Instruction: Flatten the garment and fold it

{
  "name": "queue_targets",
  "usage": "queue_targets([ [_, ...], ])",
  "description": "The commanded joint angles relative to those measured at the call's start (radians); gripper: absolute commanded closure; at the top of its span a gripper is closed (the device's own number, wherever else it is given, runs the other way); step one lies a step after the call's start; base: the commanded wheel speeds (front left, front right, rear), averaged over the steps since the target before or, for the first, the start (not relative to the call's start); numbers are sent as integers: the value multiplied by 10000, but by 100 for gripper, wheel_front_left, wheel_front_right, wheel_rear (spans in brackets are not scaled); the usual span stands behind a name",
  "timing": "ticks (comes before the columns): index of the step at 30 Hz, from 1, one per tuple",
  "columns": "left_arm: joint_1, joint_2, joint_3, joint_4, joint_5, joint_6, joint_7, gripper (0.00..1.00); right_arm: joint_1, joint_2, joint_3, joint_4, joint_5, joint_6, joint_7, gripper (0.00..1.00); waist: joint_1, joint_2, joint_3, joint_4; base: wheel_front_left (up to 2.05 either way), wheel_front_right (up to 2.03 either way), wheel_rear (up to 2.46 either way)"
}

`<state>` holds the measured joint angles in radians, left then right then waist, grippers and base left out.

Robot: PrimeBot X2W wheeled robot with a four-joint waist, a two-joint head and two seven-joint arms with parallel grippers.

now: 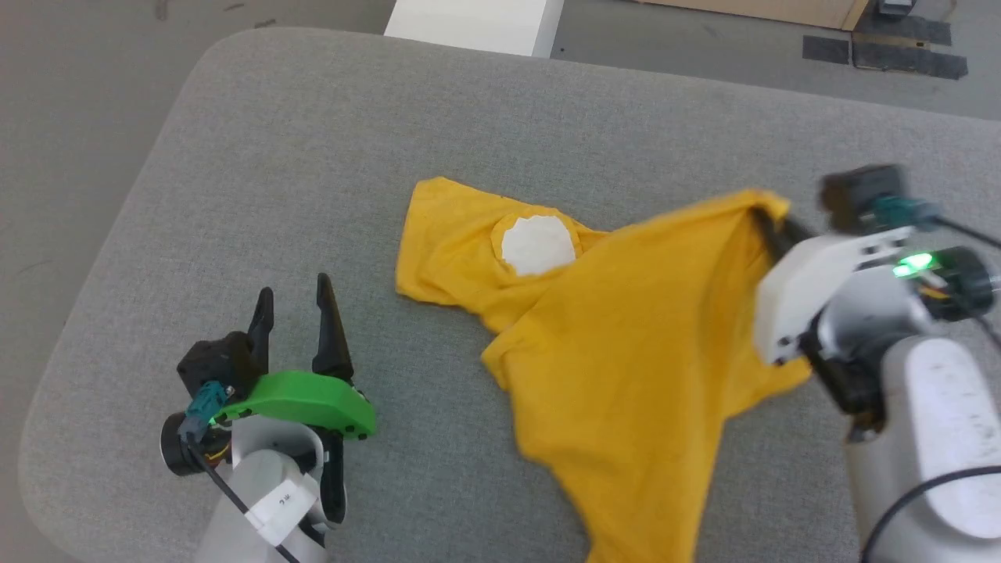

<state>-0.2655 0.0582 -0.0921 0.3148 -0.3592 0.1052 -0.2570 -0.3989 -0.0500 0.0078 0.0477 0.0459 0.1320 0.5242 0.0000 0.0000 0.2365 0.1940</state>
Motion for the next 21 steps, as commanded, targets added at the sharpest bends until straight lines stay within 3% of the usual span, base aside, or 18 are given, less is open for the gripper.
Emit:
queue_targets([
  [1,145,-49,55,21,26,-85,-46,0,-195,-24,-338,-223,-41,-13,-282,100,0,0,-31,-8,0,0,0],
  [7,152,-65,133,10,74,-110,-46,0,-596,-382,-1483,-61,-642,-13,-1285,100,0,0,-33,-240,0,0,0],
  [9,112,-69,110,38,83,-130,-47,0,-501,-547,-1456,558,-606,-13,-1186,0,0,0,-44,-296,0,0,0],
  [15,17,-75,110,110,85,-192,-47,0,-27,-583,-722,791,-595,-13,-1525,0,0,0,-42,-424,0,0,0],
  [21,13,-77,140,87,63,-226,-47,0,961,-298,1512,-224,79,-13,-2062,0,0,0,-37,-464,0,0,0],
])
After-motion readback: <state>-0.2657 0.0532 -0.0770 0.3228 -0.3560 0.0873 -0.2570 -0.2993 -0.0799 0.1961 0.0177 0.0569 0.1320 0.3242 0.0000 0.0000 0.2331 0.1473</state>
